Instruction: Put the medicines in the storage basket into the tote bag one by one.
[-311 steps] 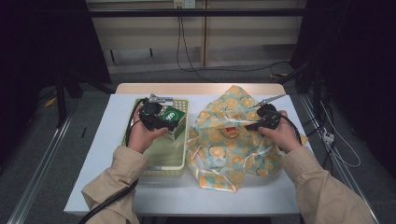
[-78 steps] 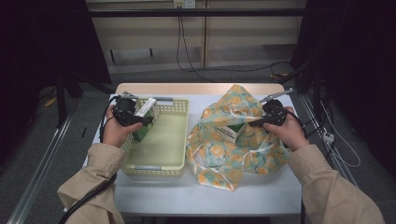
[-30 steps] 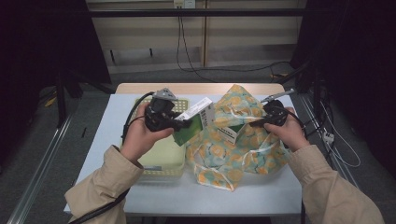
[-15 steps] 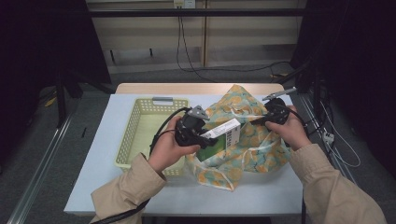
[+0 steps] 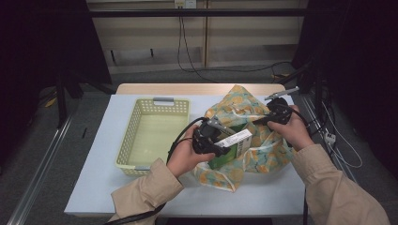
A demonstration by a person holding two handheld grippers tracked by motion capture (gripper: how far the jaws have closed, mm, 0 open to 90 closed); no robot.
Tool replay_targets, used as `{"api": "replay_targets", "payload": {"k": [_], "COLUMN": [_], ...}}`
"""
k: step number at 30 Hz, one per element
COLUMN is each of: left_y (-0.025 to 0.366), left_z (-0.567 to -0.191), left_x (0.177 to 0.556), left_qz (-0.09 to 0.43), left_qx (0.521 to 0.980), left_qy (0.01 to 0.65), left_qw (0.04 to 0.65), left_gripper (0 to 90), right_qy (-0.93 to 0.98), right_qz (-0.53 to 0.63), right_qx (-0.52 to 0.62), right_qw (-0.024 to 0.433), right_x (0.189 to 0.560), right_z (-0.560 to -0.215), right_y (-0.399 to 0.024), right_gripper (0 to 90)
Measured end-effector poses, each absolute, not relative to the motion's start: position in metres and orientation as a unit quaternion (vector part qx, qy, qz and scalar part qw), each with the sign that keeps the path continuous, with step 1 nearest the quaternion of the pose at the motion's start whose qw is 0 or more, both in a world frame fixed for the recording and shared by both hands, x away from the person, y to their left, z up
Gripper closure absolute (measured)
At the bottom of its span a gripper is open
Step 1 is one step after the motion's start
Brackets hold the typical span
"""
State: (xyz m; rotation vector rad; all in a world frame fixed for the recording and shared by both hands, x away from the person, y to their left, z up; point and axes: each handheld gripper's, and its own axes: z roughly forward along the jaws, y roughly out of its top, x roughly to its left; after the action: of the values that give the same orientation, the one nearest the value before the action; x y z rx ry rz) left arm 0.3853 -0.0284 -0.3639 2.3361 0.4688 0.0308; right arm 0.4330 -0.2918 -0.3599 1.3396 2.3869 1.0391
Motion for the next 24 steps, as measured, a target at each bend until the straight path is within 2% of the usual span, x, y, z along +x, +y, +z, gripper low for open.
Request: {"api": "replay_targets", "payload": {"k": [9, 24], "left_y": [-0.049, -0.074], "left_z": [-0.384, -0.391], "left_x": [0.390, 0.408], "left_qz": [0.007, 0.033], "left_qx": [0.910, 0.901], "left_qy": [0.196, 0.225], "left_qw": [0.366, 0.370], "left_gripper": [62.6, 62.6], "right_qy": [0.810, 0.809], "right_qz": [0.352, 0.353], "right_qx": [0.456, 0.456], "right_qw": [0.107, 0.113], "right_x": [0.433, 0.432], "right_z": [-0.360, -0.355], "right_y": [-0.291, -0.295], "right_gripper": [89.3, 89.3]}}
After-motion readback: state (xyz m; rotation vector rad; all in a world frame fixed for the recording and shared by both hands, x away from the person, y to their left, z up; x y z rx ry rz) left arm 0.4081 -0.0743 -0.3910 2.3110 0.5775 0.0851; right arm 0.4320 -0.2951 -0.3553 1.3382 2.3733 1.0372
